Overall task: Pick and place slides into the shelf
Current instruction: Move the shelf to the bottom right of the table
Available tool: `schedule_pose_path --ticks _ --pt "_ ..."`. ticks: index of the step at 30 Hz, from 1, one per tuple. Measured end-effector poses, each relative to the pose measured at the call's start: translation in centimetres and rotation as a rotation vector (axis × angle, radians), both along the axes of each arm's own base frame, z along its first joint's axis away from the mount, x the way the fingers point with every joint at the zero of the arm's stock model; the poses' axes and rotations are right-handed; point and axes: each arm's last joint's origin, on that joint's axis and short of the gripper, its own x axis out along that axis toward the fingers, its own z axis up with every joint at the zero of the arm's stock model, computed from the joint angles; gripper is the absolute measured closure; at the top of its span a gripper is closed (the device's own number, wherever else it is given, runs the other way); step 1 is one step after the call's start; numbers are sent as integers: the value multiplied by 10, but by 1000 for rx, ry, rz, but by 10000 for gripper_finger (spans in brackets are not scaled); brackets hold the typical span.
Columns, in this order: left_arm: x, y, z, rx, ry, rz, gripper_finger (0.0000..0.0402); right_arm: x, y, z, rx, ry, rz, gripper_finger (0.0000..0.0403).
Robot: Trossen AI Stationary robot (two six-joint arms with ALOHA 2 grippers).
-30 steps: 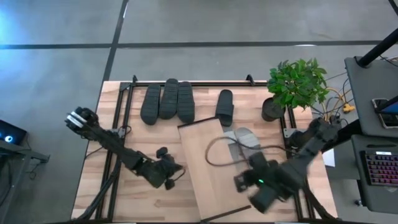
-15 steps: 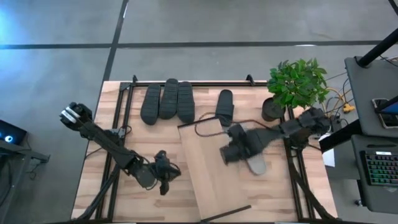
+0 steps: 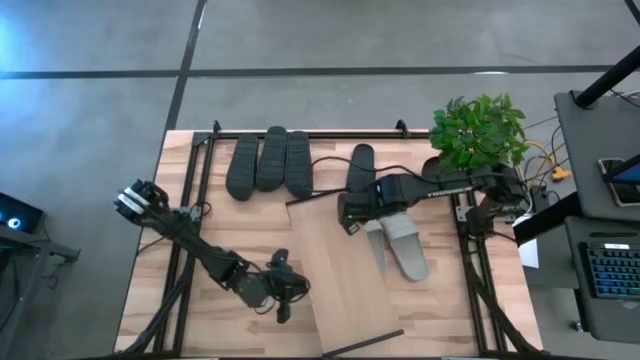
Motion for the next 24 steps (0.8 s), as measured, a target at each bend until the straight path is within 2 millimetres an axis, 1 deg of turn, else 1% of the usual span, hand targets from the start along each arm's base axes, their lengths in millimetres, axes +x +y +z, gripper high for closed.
schedule_pose_path --ticks 2,5,7,10,16,20,22,24 --pt "9 1 2 20 -2 5 383 10 -3 -4 38 -42 54 323" --pt "23 0 5 36 -4 -4 383 22 -6 -13 74 -59 113 323" --pt "30 -2 6 39 -9 -4 383 34 -6 -19 75 -71 148 323" --pt "39 -6 7 22 -19 -2 383 44 -1 -21 64 -60 201 324" --pt "50 -13 3 29 -21 -5 383 72 15 -7 107 -153 328 319" --pt "52 -14 4 39 -18 -17 383 89 30 -3 129 -171 404 321" --pt "49 -13 5 66 -7 -27 383 93 39 1 86 -154 411 322" --pt "45 -13 10 71 0 -31 383 92 48 13 8 -144 409 323"
